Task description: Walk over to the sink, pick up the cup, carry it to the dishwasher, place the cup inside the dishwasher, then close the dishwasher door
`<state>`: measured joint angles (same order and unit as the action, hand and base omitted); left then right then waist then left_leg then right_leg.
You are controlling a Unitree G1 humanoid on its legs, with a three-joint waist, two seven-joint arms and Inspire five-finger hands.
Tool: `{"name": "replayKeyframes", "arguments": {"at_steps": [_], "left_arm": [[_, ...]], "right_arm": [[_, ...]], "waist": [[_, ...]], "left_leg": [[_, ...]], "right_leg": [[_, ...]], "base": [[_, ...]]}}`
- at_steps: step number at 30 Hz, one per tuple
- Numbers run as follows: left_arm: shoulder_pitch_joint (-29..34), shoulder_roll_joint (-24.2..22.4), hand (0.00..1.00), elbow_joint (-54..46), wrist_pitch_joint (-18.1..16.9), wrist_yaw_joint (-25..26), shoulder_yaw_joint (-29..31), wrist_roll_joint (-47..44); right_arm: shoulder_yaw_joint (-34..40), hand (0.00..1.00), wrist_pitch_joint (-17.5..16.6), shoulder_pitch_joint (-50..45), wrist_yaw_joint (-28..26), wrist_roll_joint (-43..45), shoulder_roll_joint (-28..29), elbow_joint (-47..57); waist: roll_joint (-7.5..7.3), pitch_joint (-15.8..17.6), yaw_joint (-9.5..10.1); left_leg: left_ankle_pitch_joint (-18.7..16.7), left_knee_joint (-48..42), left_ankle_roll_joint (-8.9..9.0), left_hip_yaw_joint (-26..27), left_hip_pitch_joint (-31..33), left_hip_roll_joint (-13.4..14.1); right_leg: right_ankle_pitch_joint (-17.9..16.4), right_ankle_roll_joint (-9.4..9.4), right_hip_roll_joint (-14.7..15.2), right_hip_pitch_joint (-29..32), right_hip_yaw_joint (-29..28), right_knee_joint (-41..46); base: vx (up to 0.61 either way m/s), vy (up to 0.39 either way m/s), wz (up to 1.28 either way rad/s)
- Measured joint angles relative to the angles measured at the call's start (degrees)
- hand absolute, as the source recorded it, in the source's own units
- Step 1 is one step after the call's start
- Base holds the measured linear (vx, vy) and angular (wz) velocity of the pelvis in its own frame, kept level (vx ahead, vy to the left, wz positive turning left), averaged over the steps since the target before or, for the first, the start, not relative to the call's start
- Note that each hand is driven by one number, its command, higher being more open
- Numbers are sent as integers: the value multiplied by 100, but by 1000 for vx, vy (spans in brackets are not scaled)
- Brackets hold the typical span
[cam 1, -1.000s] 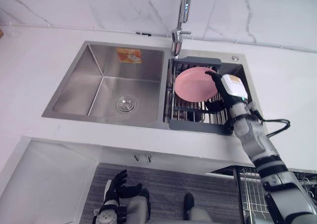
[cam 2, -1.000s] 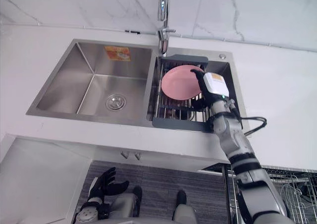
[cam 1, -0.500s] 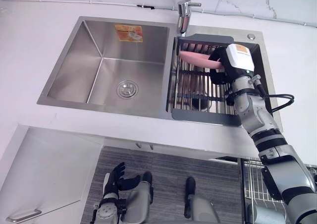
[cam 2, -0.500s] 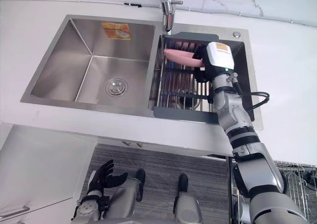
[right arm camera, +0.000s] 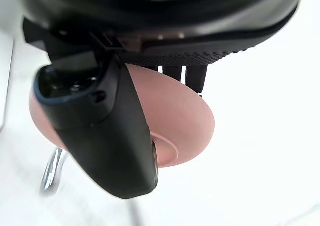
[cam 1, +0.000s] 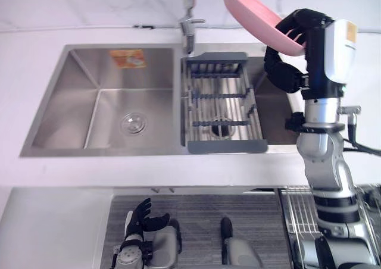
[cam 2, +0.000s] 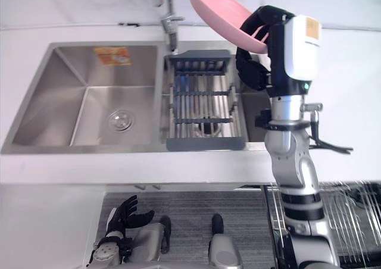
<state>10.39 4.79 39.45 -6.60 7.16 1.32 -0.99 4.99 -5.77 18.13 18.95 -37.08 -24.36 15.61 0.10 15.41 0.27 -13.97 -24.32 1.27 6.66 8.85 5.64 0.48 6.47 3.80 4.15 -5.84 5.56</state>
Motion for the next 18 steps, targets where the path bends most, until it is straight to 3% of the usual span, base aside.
{"name": "replayKeyframes", "arguments": {"at_steps": [2,7,11,12,13,14,16,18], "left_arm": [[-11,10,90,150,16,10,50,23],[0,-19,90,292,83,71,386,-30],[67,-2,90,348,174,158,561,-234],[87,14,90,357,177,158,578,-236],[139,85,90,375,167,158,566,-227],[150,126,90,378,142,149,509,-227],[91,156,90,449,131,126,483,-228],[82,157,90,514,131,137,485,-227]], "right_arm": [[221,30,-12,-521,-1,110,149,320],[630,30,-22,-1018,1,202,325,570],[747,30,-7,-1321,11,200,502,554],[748,30,-5,-1374,11,200,520,538],[751,30,14,-1469,23,197,569,487],[831,30,30,-1546,36,196,618,410],[1051,30,126,-1782,76,187,667,277],[1254,30,198,-2034,111,132,670,215]], "waist": [[-81,-51,-155],[-103,-66,-298],[-98,-63,-369],[-86,-52,-384],[-88,-25,-380],[-67,33,-422],[-56,57,-427],[-29,76,-429]], "left_leg": [[-126,-31,2,287,-186,83],[-306,-153,-25,1002,-430,204],[-488,-364,-81,1714,-449,268],[-529,-410,-100,1783,-446,288],[-569,-469,-128,1979,-454,370],[-568,-473,-168,2135,-432,422],[-572,-467,-203,2297,-413,474],[-662,-466,-147,2343,-423,481]], "right_leg": [[-1,2,-66,1,-290,57],[15,33,-213,230,-1002,294],[158,223,-299,589,-1619,357],[183,219,-303,630,-1600,358],[208,83,-260,765,-1299,349],[142,-287,-106,878,-769,427],[-19,-459,147,1149,65,1134],[-336,-372,174,1098,231,1332]], "base": [[25,52,-72],[-9,80,-79],[-71,111,-93],[-113,86,-103],[-146,92,-89],[-135,67,-77],[-86,44,-42],[-26,-8,-26]]}}
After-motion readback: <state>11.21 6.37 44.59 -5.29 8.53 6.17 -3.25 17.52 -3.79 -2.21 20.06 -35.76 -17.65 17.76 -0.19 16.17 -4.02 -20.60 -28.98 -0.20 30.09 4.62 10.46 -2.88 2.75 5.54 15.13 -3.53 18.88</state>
